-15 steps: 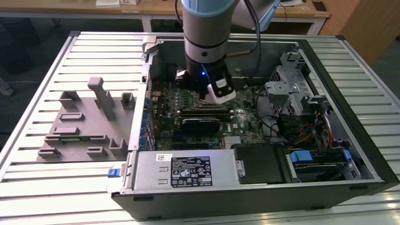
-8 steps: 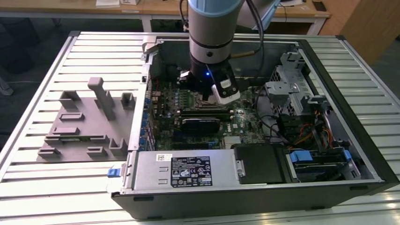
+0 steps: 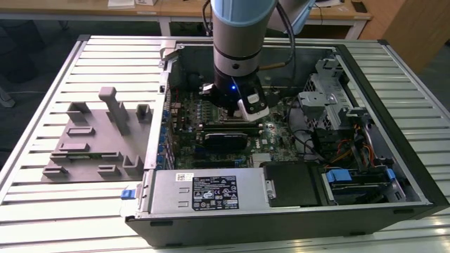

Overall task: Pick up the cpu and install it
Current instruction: 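Install the second cpu locking lever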

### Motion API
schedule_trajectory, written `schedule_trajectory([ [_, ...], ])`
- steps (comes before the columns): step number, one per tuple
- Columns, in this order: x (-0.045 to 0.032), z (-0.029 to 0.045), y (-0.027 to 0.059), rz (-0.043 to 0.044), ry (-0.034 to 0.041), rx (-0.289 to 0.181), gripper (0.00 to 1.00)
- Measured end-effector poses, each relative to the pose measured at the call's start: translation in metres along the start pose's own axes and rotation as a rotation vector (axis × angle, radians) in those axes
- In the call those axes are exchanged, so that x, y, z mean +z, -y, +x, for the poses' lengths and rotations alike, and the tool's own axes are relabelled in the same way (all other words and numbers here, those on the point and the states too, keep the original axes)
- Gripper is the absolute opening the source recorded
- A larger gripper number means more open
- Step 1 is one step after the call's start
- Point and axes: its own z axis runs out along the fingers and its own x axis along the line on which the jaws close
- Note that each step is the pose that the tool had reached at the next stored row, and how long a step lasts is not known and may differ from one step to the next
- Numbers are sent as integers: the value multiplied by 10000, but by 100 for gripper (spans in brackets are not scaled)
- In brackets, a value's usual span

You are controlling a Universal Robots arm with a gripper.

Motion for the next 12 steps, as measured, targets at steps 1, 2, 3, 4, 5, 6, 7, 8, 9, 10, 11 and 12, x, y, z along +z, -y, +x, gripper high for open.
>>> schedule_trajectory([
  [1, 17, 5, 5, 0, -5, 1, 11],
  [2, 56, 33, 18, 1, -14, 3, 11],
  [3, 70, 48, 24, 2, -16, 5, 11],
  [4, 82, 63, 29, 2, -18, 7, 11],
  [5, 93, 80, 34, 3, -18, 10, 11],
  [6, 105, 97, 39, 3, -19, 11, 11],
  [7, 117, 113, 45, 3, -20, 12, 11],
  [8, 131, 126, 50, 4, -22, 12, 11],
  [9, 144, 135, 54, 2, -21, 12, 11],
  [10, 155, 141, 58, -4, -23, 13, 11],
  [11, 164, 145, 62, -27, -27, 14, 11],
  [12, 171, 149, 66, -65, -34, 14, 11],
])
